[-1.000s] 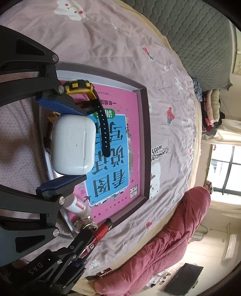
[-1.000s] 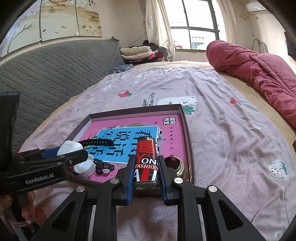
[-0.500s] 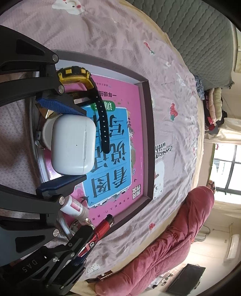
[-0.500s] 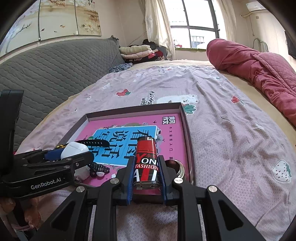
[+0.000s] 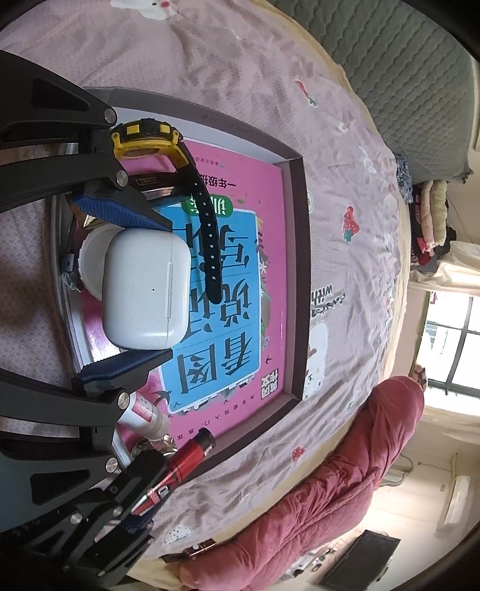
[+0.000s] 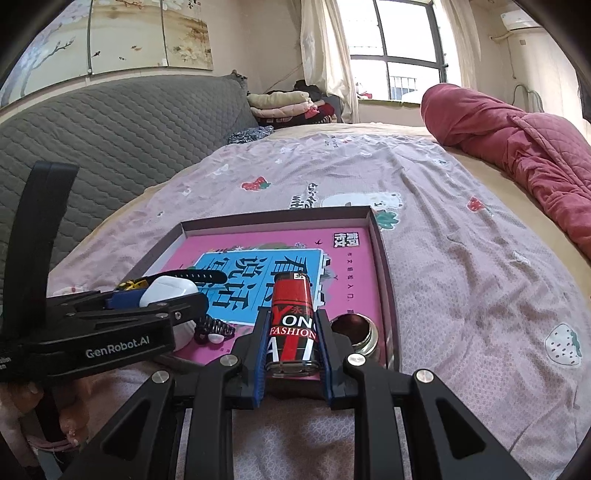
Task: Organize rigid objects
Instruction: 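Lower the earbuds case into the tray with the left gripper while the right lowers the lighter, then open the right gripper to release the lighter while the left releases the earbuds case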
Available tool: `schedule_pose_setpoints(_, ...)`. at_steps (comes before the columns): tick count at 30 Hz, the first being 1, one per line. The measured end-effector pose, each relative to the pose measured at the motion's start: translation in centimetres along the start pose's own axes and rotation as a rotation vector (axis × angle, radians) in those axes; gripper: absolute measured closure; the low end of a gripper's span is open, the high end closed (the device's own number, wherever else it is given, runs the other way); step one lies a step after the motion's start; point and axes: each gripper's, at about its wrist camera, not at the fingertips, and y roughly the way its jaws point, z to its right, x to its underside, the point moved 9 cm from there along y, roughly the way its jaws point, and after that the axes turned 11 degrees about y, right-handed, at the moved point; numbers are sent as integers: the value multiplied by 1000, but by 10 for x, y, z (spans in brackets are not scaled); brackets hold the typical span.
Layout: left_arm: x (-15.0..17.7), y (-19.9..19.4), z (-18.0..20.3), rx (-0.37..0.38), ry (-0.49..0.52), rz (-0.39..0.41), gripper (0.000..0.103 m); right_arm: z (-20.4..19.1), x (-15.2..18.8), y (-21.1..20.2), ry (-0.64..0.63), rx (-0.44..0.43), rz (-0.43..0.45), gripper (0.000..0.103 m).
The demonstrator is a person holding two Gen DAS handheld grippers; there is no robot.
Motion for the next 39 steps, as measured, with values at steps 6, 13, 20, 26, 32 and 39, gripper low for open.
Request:
schedule_pose_setpoints(6,1,0,-1,15,-23,3,41,6,2,6,25,12,-14,80)
schedule_pose_setpoints(13,1,2,0,37,-40,-1,41,5,4,11,37,-6,-24,80)
schedule_pose_setpoints(20,1,3,7,55,-33,-6,41,10,8,18,53,7,-39,80)
schedule_pose_setpoints(26,6,5,14,72,-22,-24,40,7,10,18,31,12,-33,80)
schedule_pose_setpoints(32,13,8,18,62,-3,-36,40,7,9,19,26,13,-36,79)
schedule_pose_setpoints(39,14,7,15,57,-10,-40,40,7,9,19,25,15,-37,79)
